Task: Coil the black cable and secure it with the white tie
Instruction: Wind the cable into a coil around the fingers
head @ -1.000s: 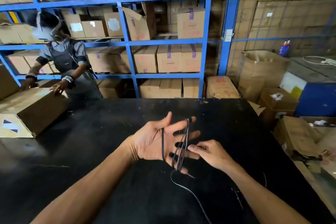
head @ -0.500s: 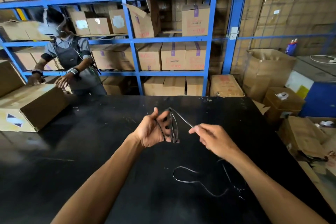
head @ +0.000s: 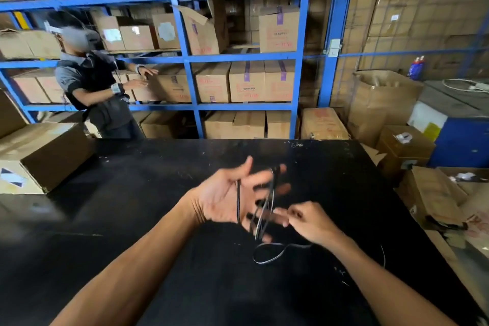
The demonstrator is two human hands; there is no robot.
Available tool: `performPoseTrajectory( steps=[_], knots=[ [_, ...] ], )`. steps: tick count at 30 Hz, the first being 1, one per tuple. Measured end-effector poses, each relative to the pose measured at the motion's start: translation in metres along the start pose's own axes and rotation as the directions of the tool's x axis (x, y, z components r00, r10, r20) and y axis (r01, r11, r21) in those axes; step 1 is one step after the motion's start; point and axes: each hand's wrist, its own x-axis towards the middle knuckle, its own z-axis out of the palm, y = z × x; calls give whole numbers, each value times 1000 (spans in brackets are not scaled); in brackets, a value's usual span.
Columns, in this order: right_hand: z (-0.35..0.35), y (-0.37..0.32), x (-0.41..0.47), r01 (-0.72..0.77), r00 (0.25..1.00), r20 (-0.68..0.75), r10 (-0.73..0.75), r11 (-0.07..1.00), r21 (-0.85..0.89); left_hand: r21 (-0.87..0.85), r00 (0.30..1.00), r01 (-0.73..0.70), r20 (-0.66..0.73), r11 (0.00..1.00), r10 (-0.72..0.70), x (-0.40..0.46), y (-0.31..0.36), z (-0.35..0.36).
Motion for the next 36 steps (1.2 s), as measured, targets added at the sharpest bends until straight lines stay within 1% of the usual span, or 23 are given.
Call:
performPoseTrajectory(
  steps=[2,4,6,7,8,9,11,12,13,14,15,16,18,21,22,24,26,28,29,31,33,34,36],
  knots=[
    [-24,-5,16,37,999,-18,-39,994,-103,77,981,195,-29,978,-193,3,-16,-4],
    [-48,-18,25,73,997,-22,-79,978,-195,105,939,338,-98,935,-329,7,-33,-16],
    [-65,-33,27,125,991,-30,-131,980,-156,102,908,382,-229,919,-352,7,-44,-30],
    [-68,-38,25,154,986,-51,-158,984,-89,94,894,357,-323,929,-310,7,-48,-39],
    [-68,-40,23,177,981,-74,-178,984,-14,63,877,300,-412,952,-248,6,-50,-46],
    [-66,-42,19,193,978,-89,-188,980,50,15,852,196,-497,980,-163,5,-49,-53],
    [-54,-41,10,197,978,-89,-187,972,130,-79,766,-67,-643,995,0,4,-42,-60],
    [-44,-38,6,181,983,-77,-169,963,199,-108,720,-206,-690,973,76,3,-37,-62],
    [-33,-33,1,154,988,-59,-143,942,297,-128,691,-337,-707,933,153,3,-31,-64],
    [-21,-28,-4,128,992,-40,-122,911,392,-148,679,-442,-700,885,222,3,-25,-64],
    [-8,-23,-9,110,993,-21,-113,879,464,-168,682,-514,-674,841,282,2,-19,-64],
    [3,-18,-13,96,994,0,-111,858,504,-187,693,-560,-640,807,332,2,-12,-62],
    [20,-10,-22,68,993,49,-110,850,522,-217,729,-582,-567,783,385,1,-4,-57],
    [30,-4,-27,0,989,125,-77,852,524,-232,810,-529,-427,817,403,1,4,-45],
    [31,-2,-25,-18,986,153,-69,863,504,-236,835,-501,-383,833,394,1,5,-40],
    [27,-1,-17,-33,983,178,-48,903,428,-228,903,-407,-246,885,352,0,5,-30],
    [19,1,-4,4,986,160,-56,952,307,-186,962,-268,-109,945,251,-1,0,-17],
    [3,-3,10,119,975,179,-134,989,91,-85,996,-94,-4,992,94,-1,-8,-8],
    [-7,-8,17,178,964,207,-170,984,-18,-19,1000,0,18,1000,1,-1,-13,-5],
    [-31,-24,28,263,943,266,-201,939,-222,98,985,174,2,980,-175,-1,-23,-6],
    [-50,-40,38,361,915,329,-234,840,-405,125,951,310,-44,943,-307,-1,-32,-15],
    [-57,-46,42,400,901,352,-252,799,-449,112,935,354,-77,928,-347,-1,-35,-20],
    [-66,-55,46,435,890,356,-286,769,-469,93,909,392,-191,915,-370,-5,-39,-36]
  ],
)
